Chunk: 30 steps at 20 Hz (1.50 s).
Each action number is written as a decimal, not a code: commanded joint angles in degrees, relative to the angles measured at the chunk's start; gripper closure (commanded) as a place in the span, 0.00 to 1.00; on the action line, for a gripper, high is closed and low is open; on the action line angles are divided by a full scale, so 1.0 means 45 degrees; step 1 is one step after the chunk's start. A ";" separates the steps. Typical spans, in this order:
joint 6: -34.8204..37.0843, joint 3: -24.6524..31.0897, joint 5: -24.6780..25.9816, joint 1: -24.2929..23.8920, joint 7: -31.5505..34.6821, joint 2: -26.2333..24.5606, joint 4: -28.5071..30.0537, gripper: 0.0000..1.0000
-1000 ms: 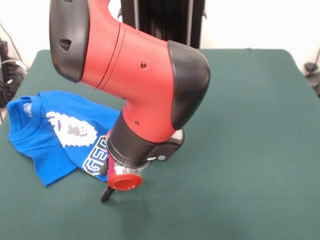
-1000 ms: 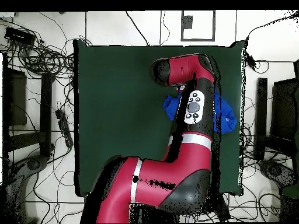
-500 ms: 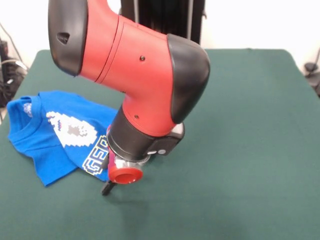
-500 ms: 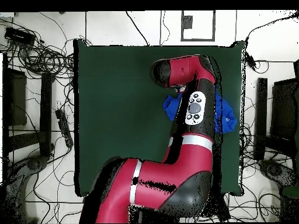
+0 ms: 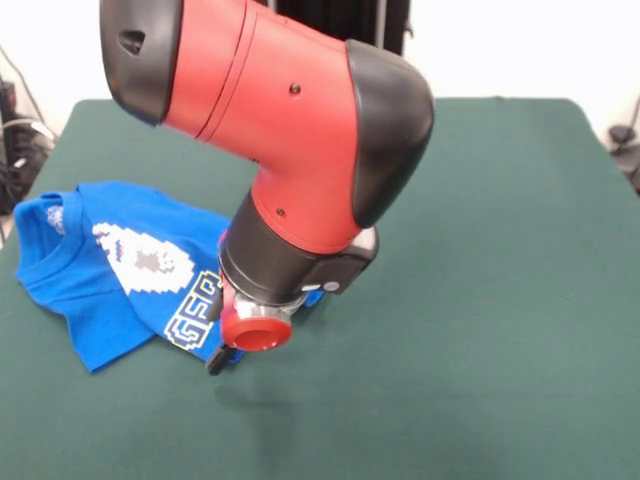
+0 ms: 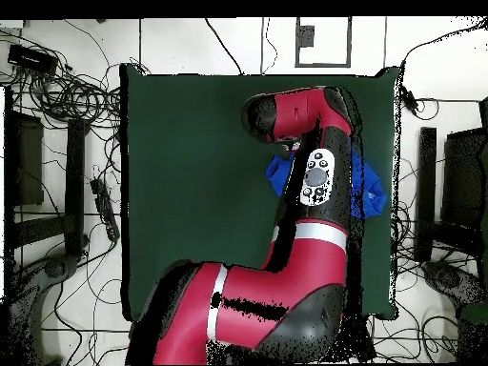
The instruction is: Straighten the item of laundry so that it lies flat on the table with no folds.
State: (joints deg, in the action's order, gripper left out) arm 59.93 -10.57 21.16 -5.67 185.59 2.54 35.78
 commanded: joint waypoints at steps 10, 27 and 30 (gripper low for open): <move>0.0020 0.2460 -0.0770 -0.0252 -0.3889 -0.0961 0.2088 0.00; -0.0204 0.1513 0.0827 0.0527 -0.3431 -0.0980 0.1253 1.00; -0.0009 0.1537 0.0882 0.0579 -0.3303 -0.0948 0.1204 1.00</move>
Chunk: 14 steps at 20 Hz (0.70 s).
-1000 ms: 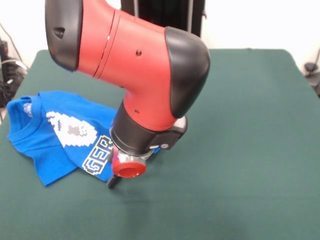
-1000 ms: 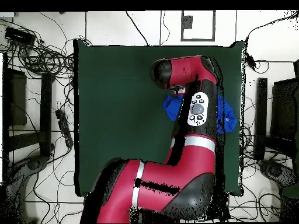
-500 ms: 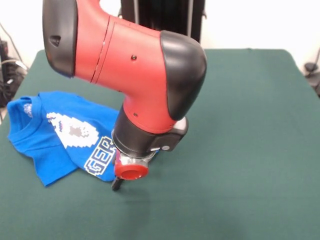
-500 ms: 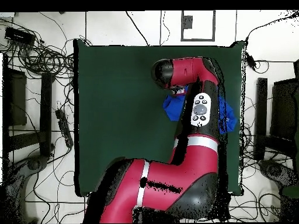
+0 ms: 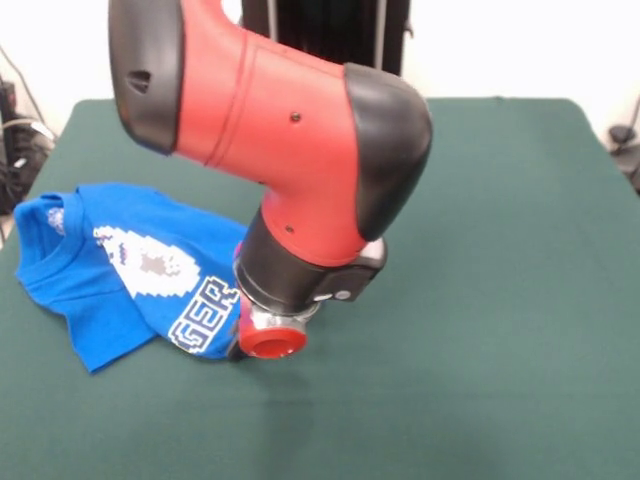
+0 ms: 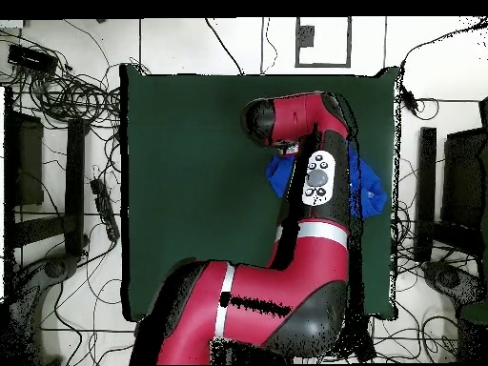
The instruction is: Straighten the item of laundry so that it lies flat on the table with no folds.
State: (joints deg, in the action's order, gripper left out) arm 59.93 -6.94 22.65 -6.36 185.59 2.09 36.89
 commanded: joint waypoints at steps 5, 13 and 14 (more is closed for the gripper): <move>0.0201 0.0293 0.0488 0.1035 -0.2206 -0.0072 0.1608 1.00; 0.0665 -0.0723 0.0765 0.1957 -0.1911 0.1816 0.3085 1.00; 0.0644 -0.0721 0.0713 0.1970 -0.1890 0.1830 0.3148 1.00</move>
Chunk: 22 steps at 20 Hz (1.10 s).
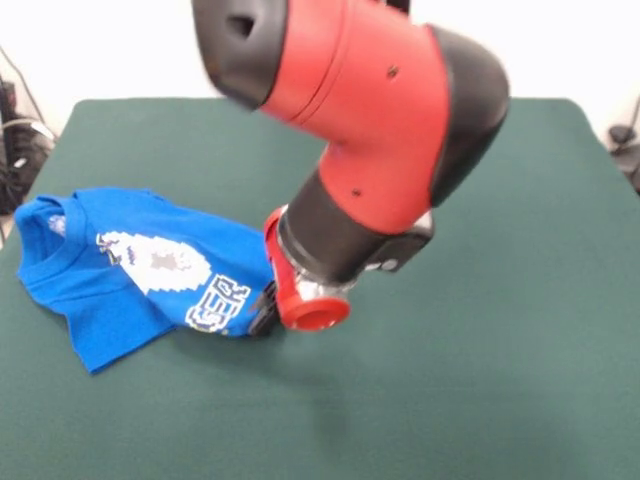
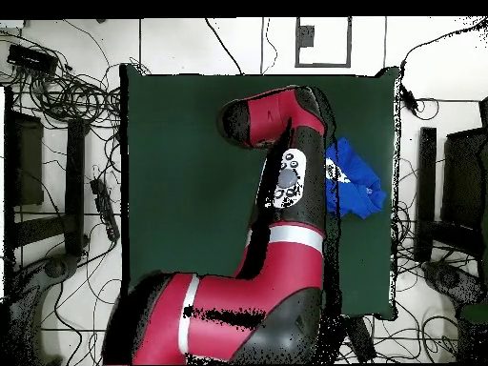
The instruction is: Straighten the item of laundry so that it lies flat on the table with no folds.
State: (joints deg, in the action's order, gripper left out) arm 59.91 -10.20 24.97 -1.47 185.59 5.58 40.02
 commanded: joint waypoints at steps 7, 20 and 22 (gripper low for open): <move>0.0271 0.0534 -0.0387 0.0502 -0.2282 0.1323 0.3257 1.00; -0.1363 0.1571 -0.1384 -0.0162 -0.1622 0.1627 0.5495 1.00; -0.1420 0.1562 -0.1480 -0.0114 -0.1464 0.1766 0.5764 1.00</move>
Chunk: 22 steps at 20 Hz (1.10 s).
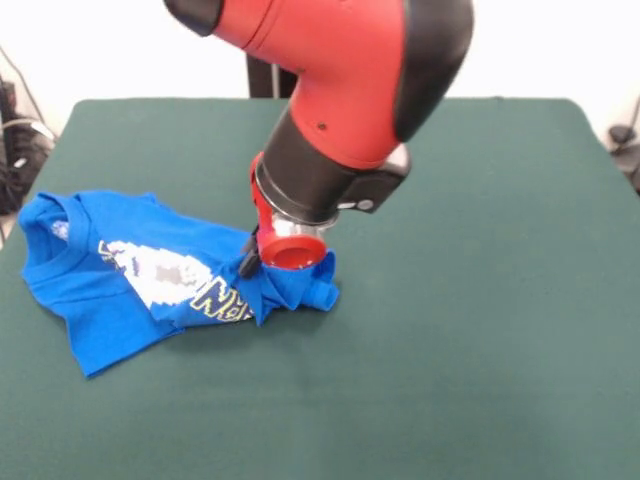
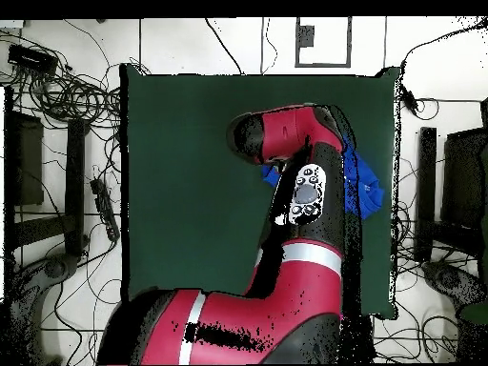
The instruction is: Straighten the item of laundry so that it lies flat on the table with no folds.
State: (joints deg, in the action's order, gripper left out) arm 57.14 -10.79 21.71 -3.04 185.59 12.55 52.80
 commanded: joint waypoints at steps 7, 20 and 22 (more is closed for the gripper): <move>-0.1045 0.1834 -0.1257 0.0425 -0.0790 0.0446 0.3413 1.00; 0.0372 0.0671 -0.1424 0.1842 0.0396 0.1341 0.3711 1.00; 0.0477 0.0669 -0.1550 0.1902 0.0337 0.1580 0.3957 1.00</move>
State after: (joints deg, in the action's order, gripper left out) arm 55.62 -10.88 18.15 2.32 185.59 17.90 62.33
